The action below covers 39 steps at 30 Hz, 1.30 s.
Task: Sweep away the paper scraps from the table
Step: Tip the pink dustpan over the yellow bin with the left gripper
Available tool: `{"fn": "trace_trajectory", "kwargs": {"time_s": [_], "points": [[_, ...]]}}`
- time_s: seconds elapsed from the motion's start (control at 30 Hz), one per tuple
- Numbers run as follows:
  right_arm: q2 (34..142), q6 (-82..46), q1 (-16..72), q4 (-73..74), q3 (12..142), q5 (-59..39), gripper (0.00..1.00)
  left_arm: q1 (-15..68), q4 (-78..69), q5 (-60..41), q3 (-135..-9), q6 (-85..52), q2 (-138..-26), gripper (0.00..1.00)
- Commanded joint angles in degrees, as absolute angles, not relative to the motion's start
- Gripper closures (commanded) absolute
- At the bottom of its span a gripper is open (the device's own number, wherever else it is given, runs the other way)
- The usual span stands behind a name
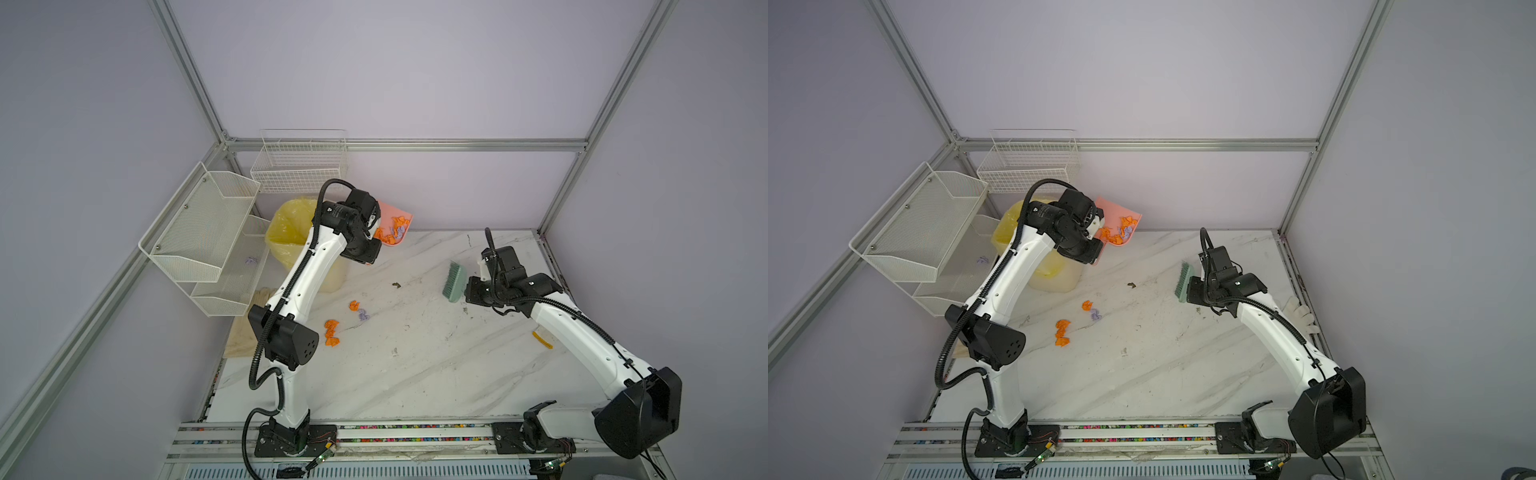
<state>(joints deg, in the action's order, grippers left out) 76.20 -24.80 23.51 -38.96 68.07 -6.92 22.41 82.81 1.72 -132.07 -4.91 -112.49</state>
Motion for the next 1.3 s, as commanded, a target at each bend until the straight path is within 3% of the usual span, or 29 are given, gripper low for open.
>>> {"fn": "trace_trajectory", "kwargs": {"time_s": [0.0, 0.97, 1.27], "points": [[75.19, -25.32, 23.24, -37.04, 68.10, -7.29, 1.00, 20.57, 82.31, 1.58, -137.37, -4.66, -109.58, 1.00], [76.21, -25.40, 23.27, -35.13, 66.24, -9.25, 1.00, 4.29, 80.91, 9.36, -133.39, -4.91, -100.99, 1.00], [78.20, -24.57, 23.25, -34.88, 67.52, -9.67, 1.00, 3.25, 80.38, 18.63, -128.91, -4.43, -100.77, 1.00]]}}
